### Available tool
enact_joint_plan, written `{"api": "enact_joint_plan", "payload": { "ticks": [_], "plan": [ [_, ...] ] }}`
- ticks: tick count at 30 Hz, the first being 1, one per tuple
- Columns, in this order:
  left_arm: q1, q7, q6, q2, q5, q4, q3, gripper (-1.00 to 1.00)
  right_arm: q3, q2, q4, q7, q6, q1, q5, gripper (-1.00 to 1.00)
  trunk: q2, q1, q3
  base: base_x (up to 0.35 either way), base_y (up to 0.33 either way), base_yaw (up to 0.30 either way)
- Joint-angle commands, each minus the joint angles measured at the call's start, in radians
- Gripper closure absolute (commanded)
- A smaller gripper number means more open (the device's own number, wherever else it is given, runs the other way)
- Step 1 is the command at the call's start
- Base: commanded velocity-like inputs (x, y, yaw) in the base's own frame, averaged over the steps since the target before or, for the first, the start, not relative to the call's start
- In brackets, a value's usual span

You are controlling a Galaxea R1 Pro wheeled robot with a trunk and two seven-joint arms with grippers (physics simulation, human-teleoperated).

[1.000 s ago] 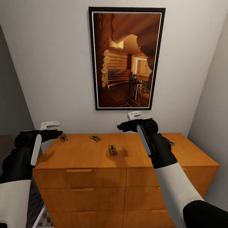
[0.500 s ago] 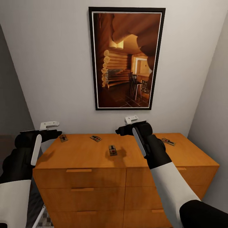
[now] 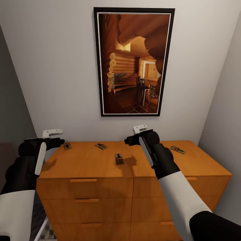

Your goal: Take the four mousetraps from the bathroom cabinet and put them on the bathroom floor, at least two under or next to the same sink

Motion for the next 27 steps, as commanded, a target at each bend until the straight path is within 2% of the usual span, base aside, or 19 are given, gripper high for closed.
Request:
{"api": "enact_joint_plan", "payload": {
  "ticks": [1,27],
  "plan": [
    [-0.001,0.007,0.004,0.000,0.003,-0.001,-0.001,-1.00,0.001,0.000,0.000,-0.001,0.004,-0.001,0.001,-1.00,-0.001,0.000,-0.001,0.000,0.000,0.000],
    [-0.001,0.013,0.007,-0.011,0.003,0.000,-0.002,-1.00,0.005,0.000,-0.007,-0.010,0.004,-0.006,0.000,-1.00,-0.001,0.000,-0.001,0.000,0.000,0.000]
  ]
}}
